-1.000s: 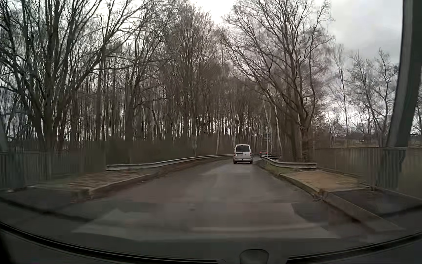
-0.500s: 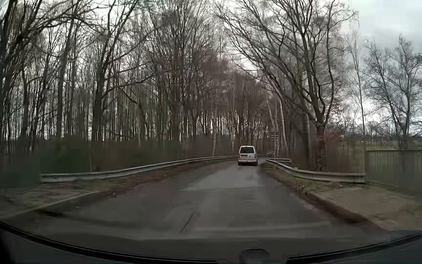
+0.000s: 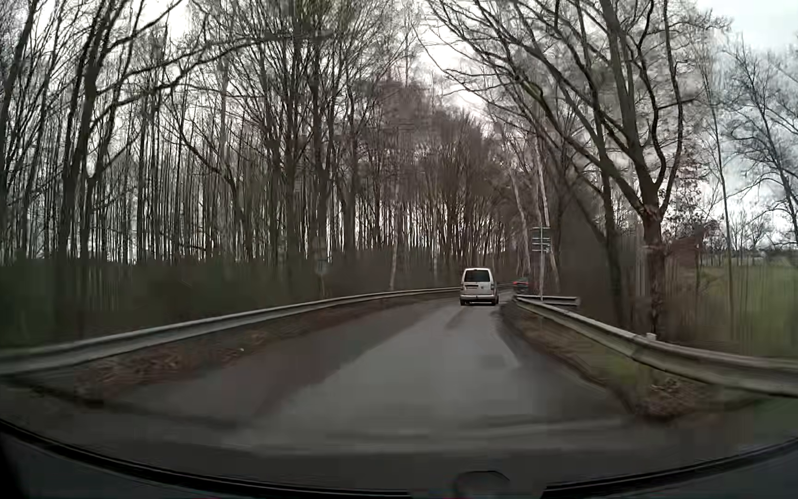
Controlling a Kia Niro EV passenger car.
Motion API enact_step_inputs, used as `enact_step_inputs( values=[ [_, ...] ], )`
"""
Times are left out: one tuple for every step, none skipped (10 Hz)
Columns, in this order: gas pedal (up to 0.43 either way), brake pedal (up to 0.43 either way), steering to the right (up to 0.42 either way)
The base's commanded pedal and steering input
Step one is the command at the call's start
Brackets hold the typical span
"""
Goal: Follow the waypoints while adhering to traffic rules and regulations
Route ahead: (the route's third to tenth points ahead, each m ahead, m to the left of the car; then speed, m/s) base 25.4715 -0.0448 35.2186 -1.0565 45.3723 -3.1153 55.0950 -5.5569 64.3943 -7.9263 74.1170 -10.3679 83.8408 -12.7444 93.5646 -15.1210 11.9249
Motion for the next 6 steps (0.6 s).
enact_step_inputs(
  values=[
    [0.177,0.0,0.011],
    [0.177,0.0,0.013],
    [0.177,0.0,0.014],
    [0.177,0.0,0.014],
    [0.177,0.0,0.015],
    [0.177,0.0,0.02]
  ],
)
